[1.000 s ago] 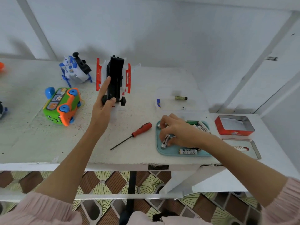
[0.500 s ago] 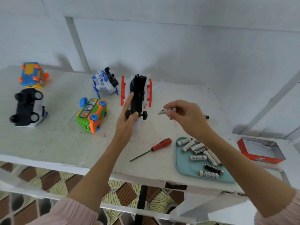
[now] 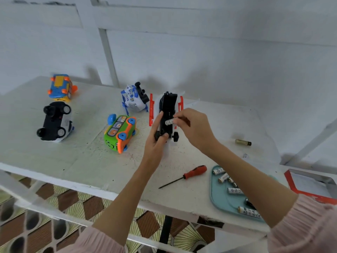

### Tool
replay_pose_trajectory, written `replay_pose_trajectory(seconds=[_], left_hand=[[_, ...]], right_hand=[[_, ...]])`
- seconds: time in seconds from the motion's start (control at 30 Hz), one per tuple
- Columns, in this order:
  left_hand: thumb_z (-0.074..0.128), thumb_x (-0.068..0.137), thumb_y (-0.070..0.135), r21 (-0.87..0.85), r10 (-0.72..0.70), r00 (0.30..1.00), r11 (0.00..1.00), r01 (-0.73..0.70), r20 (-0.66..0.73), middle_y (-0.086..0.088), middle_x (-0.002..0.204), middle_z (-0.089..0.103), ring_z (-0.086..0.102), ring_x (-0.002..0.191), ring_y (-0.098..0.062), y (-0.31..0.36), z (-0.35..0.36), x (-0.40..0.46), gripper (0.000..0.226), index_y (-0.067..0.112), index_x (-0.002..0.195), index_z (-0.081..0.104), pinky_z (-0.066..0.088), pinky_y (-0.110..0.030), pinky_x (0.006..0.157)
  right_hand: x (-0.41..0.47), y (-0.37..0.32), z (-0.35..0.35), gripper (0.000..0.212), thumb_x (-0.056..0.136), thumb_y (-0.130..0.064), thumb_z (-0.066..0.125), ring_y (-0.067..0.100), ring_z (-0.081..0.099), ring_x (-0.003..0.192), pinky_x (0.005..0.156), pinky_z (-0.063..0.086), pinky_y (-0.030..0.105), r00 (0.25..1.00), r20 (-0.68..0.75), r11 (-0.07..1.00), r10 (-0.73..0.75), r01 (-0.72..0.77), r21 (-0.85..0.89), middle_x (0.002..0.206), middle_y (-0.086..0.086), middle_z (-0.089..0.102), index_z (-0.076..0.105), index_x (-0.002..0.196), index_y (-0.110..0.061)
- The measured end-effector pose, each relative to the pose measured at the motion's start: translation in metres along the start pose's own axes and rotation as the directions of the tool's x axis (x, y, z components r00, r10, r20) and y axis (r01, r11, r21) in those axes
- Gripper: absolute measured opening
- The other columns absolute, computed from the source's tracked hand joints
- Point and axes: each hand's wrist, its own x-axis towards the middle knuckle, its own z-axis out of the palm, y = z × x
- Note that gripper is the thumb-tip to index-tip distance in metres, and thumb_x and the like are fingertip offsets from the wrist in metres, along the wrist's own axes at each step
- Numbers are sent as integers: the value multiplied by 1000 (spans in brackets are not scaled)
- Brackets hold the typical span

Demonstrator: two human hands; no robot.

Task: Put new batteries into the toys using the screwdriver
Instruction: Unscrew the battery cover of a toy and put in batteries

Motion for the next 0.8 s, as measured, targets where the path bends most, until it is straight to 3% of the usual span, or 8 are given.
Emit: replay_pose_trajectory(seconds=[0.3,0.37,0.5,0.6,0.8], left_hand=[[40,89,2,-12,-25,999,1000,25,23,47,125,43,42,126,7,0,0,0,62,43,134,33,38,-27,108],[38,93,-5,-7,-31,999,1000,31,27,49,123,42,43,124,10,0,1,0,64,43,134,31,38,-26,108],[39,89,2,7,-8,1000,1000,8,24,49,124,42,45,122,9,2,1,0,62,44,133,31,43,-24,102],[41,85,8,26,-4,1000,1000,4,25,52,120,42,46,118,13,4,2,0,61,47,131,32,45,-20,97],[42,85,9,46,-22,999,999,20,35,51,120,42,45,120,12,3,2,1,60,48,129,34,42,-24,102]], right_hand=[[7,1,11,9,82,-6,65,1,42,58,62,37,8,997,51,996,-60,63,-67,72,2,56,66,86,2],[9,-1,13,7,83,-5,64,7,43,60,65,34,12,993,91,990,-74,84,-116,72,0,53,64,84,2],[17,-9,15,6,85,-2,59,11,43,64,59,35,7,977,195,976,-84,120,-180,76,6,54,61,82,2],[22,-10,16,9,87,-3,55,18,50,69,66,45,21,960,269,962,-70,136,-235,82,15,58,59,81,3],[15,-6,14,9,80,2,59,17,46,63,63,45,26,949,219,916,-227,284,-283,70,14,57,58,72,1]])
